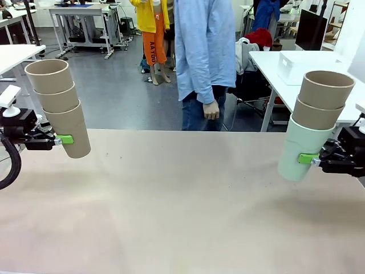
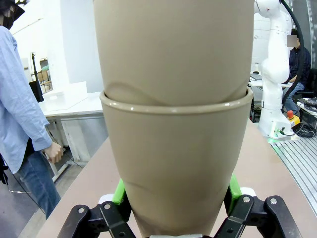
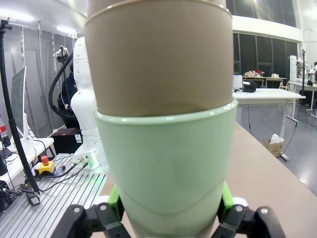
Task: Stack the cups and store them in the basket.
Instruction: Place the stack of Reusable plastic cups into the Pantry Basket.
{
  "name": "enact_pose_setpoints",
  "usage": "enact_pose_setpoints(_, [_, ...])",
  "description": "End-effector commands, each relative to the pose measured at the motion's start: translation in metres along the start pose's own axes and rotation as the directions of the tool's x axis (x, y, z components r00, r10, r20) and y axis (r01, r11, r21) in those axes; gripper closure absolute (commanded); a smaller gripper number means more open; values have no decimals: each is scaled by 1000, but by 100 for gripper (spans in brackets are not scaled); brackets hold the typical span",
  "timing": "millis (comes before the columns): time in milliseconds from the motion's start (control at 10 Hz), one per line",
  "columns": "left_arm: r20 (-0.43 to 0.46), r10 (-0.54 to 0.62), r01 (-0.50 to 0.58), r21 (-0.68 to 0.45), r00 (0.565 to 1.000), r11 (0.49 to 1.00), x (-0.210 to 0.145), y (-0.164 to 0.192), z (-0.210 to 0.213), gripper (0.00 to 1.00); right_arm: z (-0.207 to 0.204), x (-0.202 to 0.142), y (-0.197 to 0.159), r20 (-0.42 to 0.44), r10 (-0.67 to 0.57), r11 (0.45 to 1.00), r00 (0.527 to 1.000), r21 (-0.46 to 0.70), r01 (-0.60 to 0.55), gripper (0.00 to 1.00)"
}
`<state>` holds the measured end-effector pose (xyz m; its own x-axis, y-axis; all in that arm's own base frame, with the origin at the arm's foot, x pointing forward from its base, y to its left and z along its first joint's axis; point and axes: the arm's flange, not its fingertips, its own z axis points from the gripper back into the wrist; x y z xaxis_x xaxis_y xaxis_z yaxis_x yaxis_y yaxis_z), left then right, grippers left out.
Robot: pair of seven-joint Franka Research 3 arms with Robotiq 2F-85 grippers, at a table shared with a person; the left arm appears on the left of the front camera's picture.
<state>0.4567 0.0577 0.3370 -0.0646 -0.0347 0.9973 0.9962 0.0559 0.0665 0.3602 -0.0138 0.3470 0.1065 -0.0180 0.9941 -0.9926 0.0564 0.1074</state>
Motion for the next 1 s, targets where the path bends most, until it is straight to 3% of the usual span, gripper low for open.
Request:
enact_pose_setpoints(0, [5, -12, 12, -4, 1000, 1000, 4, 0, 0, 15, 0, 4, 1, 0, 10, 1000, 1000, 1, -10, 13])
enact_pose_setpoints(900, [5, -12, 12, -4, 1000, 1000, 4, 0, 0, 15, 0, 4, 1, 0, 10, 1000, 1000, 1, -10, 13])
